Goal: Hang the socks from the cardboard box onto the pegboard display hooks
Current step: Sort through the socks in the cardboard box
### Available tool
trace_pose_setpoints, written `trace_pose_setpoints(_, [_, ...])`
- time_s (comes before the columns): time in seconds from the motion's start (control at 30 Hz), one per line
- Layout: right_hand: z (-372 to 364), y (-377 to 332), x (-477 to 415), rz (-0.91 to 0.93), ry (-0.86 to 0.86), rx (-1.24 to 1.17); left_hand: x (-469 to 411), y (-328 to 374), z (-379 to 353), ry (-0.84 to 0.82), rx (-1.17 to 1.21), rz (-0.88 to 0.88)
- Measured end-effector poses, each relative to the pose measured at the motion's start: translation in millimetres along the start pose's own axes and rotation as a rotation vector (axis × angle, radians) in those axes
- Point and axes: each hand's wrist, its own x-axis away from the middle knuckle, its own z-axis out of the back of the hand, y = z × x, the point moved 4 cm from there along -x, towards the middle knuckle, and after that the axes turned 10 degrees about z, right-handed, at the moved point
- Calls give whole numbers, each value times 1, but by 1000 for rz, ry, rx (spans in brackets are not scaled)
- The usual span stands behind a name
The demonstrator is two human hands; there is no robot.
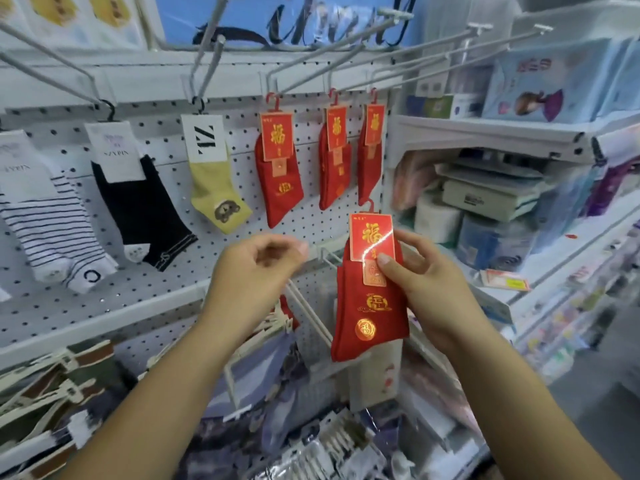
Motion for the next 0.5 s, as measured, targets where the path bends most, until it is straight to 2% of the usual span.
trace_pose_setpoints(0.1, [-7,-3,-44,54,-64,27,-31,25,7,212,-119,-152])
trace_pose_setpoints(0.27, [-40,-14,-118,200,-170,62,-70,84,17,470,-180,-339])
trace_pose_setpoints(0.5, [-86,-34,-186,401,-262,-18,-89,140,13,591,-323,-590])
